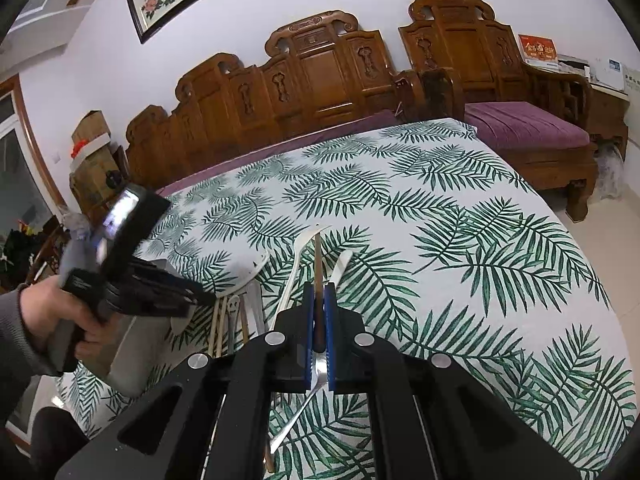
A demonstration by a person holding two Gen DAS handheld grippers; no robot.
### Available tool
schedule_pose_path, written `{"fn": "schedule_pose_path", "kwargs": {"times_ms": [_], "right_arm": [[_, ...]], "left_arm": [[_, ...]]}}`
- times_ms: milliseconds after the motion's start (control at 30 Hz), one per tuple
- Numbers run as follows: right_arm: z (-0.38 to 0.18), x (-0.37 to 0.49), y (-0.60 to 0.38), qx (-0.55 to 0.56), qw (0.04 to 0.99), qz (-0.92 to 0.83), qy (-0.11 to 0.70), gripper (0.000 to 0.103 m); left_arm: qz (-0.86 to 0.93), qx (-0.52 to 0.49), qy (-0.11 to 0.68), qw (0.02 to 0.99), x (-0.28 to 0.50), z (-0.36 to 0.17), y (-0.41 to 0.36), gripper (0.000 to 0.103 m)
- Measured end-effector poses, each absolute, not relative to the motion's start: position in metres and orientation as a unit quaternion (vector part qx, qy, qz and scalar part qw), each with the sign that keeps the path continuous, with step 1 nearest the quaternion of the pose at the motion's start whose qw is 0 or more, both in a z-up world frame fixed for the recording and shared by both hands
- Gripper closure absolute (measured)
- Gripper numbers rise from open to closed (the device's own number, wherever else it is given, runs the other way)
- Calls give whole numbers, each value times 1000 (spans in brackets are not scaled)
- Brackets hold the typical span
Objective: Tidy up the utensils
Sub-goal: 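Lift the white plastic spoon with the left tool toward the grey tray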
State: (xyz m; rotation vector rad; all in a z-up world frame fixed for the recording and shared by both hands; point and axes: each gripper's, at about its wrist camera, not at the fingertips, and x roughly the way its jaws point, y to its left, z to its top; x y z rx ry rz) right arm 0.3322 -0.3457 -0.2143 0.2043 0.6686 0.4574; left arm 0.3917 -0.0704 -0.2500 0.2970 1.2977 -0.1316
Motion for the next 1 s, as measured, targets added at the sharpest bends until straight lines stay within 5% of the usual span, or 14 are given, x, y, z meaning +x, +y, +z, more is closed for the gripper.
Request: {"fn": "schedule_pose_path", "kwargs": {"times_ms": [533,700,1000], "right_arm": [[-213,335,-351,113,912,224,323,97],[-213,335,-349,110,912,227,324,97],[-207,333,-354,115,920,215,309,97]], "left_arm": [[-83,168,638,747,404,-253,-70,79],[-85,160,638,749,407,-256,-68,93],[-65,113,602,788,410,-249,-50,95]]}}
